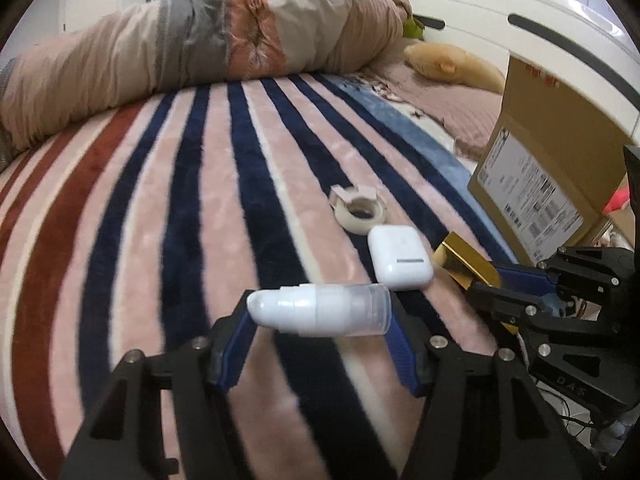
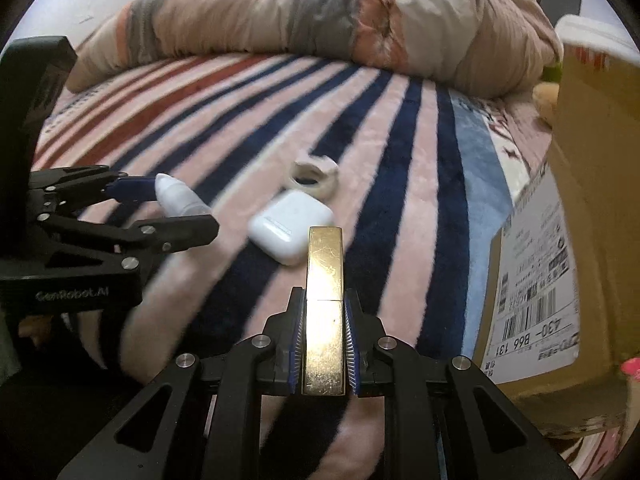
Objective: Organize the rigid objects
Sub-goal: 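Grasp the gold rectangular item with the right gripper while the left gripper grasps the white tube, then lower the gold item and white tube into the cardboard box and release both, then grasp the white earbud case with the right gripper while the left gripper grasps the tape roll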
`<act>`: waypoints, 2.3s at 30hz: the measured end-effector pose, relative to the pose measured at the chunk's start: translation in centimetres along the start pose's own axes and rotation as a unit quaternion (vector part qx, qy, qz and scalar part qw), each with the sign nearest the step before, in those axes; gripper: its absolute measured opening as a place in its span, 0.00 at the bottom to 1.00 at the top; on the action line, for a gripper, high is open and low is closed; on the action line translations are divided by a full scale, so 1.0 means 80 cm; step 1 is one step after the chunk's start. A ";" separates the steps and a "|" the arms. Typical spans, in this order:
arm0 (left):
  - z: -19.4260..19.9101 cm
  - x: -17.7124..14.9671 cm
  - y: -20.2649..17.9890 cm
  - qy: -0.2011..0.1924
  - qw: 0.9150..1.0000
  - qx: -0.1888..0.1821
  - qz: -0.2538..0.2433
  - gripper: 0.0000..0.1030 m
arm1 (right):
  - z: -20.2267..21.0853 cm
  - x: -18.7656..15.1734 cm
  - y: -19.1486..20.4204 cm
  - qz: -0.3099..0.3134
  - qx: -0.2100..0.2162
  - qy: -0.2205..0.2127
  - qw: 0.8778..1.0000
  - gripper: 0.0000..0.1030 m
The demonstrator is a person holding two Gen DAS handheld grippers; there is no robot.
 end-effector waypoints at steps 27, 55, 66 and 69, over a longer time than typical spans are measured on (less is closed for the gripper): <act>0.123 0.131 -0.283 -0.089 0.979 -0.091 -0.161 0.56 | 0.105 -0.016 -0.266 0.019 -0.134 0.031 0.990 0.13; 0.010 0.154 -0.346 -0.021 0.973 -0.029 -0.227 0.68 | 0.141 -0.035 -0.263 -0.004 -0.135 -0.012 0.991 0.16; 0.097 0.168 -0.226 -0.081 0.987 -0.021 -0.135 0.74 | 0.195 0.035 -0.183 0.000 -0.074 -0.113 0.991 0.21; 0.105 0.160 -0.167 -0.087 0.991 0.000 -0.100 0.78 | 0.200 0.065 -0.133 0.002 -0.015 -0.147 0.989 0.23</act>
Point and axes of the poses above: each gripper's, at about its wrist camera, not at the fingertips, and z roughly against the way its jaws point, y to its left, x to its top, the point moved 9 cm from there along -z, roughly the way its jaws point, and after that the axes turned 10 degrees about z, right-handed, at the moved point
